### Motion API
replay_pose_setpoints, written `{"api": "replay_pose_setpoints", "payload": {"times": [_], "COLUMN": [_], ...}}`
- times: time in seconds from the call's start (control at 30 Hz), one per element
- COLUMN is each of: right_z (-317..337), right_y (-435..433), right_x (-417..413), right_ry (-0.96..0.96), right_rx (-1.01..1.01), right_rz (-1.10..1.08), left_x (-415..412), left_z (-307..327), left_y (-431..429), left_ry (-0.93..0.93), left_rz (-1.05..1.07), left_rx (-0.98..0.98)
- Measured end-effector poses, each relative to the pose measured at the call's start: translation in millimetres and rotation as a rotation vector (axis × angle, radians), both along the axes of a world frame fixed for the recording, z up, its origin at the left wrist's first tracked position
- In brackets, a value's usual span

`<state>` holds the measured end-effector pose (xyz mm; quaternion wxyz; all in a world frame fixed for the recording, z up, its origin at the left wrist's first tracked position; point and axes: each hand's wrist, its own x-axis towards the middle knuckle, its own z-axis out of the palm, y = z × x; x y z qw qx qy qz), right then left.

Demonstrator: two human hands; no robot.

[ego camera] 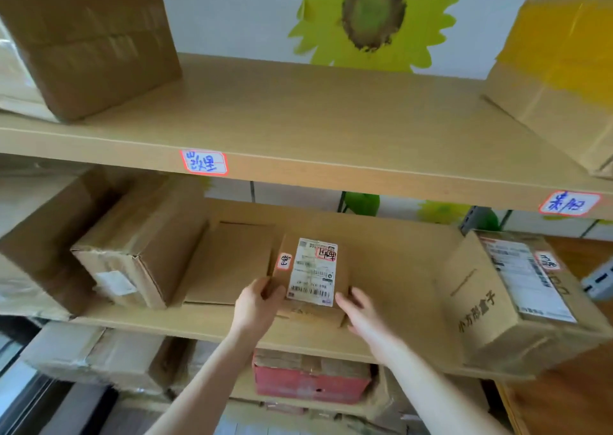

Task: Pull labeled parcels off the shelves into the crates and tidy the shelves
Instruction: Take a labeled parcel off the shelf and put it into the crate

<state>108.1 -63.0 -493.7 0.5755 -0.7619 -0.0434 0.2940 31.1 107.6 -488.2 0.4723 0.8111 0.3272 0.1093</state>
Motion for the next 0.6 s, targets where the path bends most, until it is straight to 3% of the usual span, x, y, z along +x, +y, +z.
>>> {"api": "replay_pose_setpoints", "payload": {"times": [0.23,0.37,0.6], "right_z": [-1.7,14.3,18.2], "right_y": [-20.5,-32.3,-100.7], "right_x": [-20.9,-34.2,-122.7], "right_ry": [-0.038,-0.055,-0.195], "right_rx": [0.225,0.251,0.244], "right_rz": [-0.156,-0.201,-0.599], "left_x": [-20.4,-19.4,-53.8], "left_z": [4.3,14.6,3.2], "left_y": [-30.9,-45.8,-100.7], "left_ry": [-0.316,-0.311,-0.241], "left_rz": [0.115,0.114,-0.328], "left_rx": [-0.399,-0.281,-0.248]}}
